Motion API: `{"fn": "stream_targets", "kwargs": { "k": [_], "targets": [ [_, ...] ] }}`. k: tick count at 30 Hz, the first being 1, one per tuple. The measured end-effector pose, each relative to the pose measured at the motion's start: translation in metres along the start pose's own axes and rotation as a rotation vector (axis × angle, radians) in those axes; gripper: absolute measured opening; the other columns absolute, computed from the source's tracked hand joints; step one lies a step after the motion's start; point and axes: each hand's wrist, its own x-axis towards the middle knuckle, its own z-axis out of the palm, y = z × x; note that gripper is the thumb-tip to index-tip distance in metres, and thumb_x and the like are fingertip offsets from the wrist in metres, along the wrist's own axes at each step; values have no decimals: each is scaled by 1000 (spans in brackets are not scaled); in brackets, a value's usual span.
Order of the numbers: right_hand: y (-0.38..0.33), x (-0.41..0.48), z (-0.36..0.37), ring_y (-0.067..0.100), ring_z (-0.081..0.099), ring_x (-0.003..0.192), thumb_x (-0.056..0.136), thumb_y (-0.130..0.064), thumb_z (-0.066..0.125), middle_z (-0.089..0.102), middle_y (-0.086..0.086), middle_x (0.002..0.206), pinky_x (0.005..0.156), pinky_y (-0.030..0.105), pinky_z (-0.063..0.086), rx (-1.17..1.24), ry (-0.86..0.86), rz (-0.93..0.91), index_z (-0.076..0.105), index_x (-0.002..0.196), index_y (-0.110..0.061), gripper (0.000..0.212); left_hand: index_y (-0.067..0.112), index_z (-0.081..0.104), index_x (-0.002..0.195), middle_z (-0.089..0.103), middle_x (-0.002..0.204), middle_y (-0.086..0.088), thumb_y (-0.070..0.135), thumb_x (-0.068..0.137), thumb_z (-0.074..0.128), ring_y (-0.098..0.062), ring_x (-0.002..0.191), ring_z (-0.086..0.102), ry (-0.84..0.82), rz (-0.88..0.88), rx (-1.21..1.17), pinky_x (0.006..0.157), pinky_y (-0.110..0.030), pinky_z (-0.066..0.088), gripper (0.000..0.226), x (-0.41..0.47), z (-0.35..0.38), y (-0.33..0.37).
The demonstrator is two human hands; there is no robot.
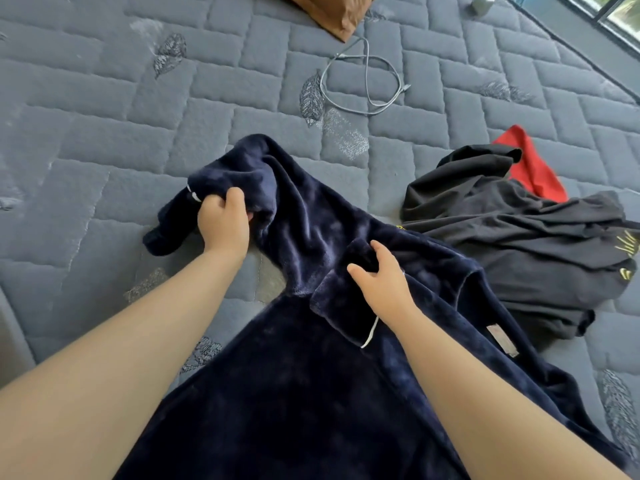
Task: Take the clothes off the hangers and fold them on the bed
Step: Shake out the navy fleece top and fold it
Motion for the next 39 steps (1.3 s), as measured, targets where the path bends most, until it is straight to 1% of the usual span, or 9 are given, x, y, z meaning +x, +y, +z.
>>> {"fn": "stream_targets", "kwargs": {
  "k": [6, 10, 14, 19, 23, 27, 31, 35, 39],
  "targets": [
    [7, -39, -31, 18, 66, 96, 94, -19, 56, 65, -26, 99, 95, 38, 53, 270, 232, -70, 45, 138, -29, 47, 20, 33, 52, 37, 47, 11, 18, 90, 53, -2, 44, 40, -191, 509, 372, 46, -13, 28, 43, -69, -1, 9],
    [29, -70, -61, 11, 69, 95, 96, -18, 55, 56, -8, 124, 86, 30, 56, 384, 252, -35, 51, 130, -28, 35, 12, 49, 50, 50, 46, -2, 25, 85, 49, -17, 46, 45, -360, 903, 629, 56, -25, 35, 38, -126, 8, 3],
    [56, -107, -90, 15, 70, 95, 99, -20, 51, 63, 2, 113, 81, 29, 55, 587, 263, 123, 55, 120, -22, 22, 18, 66, 57, 63, 57, 1, 26, 73, 64, -21, 55, 62, -599, 1175, 1016, 51, -22, 45, 18, -177, 15, -24],
    [89, -141, -103, 20, 63, 103, 99, -23, 47, 64, 5, 108, 83, 31, 52, 530, 387, 302, 59, 108, -18, 16, 13, 65, 79, 65, 78, 3, -2, 66, 77, -15, 72, 62, -893, 993, 844, 64, -20, 45, 23, -205, 1, -64],
    [91, -152, -90, 13, 62, 100, 98, -28, 50, 61, -2, 111, 84, 31, 53, 429, 309, 242, 55, 115, -23, 19, 12, 62, 82, 63, 85, -3, 5, 69, 73, -22, 77, 58, -892, 1066, 959, 69, -24, 41, 19, -202, -15, -63],
    [75, -153, -74, 17, 63, 101, 96, -32, 52, 62, 3, 111, 81, 31, 55, 505, 217, 279, 57, 97, -28, 7, 8, 62, 121, 55, 127, -12, 24, 84, 60, -33, 118, 48, -805, 1137, 974, 104, -43, 40, 40, -212, -16, -48],
    [72, -156, -73, 25, 60, 110, 101, -34, 45, 59, 11, 122, 81, 34, 53, 795, 192, 423, 52, 126, -12, 34, 4, 57, 130, 38, 149, -14, 15, 91, 54, -32, 142, 29, -962, 1274, 838, 115, -42, 27, 41, -226, -1, -36],
    [83, -162, -92, 26, 58, 110, 101, -33, 42, 58, 13, 126, 89, 36, 48, 817, 274, 476, 51, 129, -10, 37, 8, 59, 128, 40, 150, -6, 14, 96, 47, -23, 142, 31, -1178, 1221, 1010, 112, -44, 31, 34, -227, 7, -43],
    [93, -159, -106, 22, 57, 107, 99, -39, 44, 59, 6, 123, 91, 36, 47, 677, 240, 450, 53, 127, -15, 38, 6, 67, 114, 62, 127, -5, 5, 92, 56, -21, 129, 49, -1031, 1045, 850, 111, -34, 37, 25, -222, 1, -51]
  ]
}}
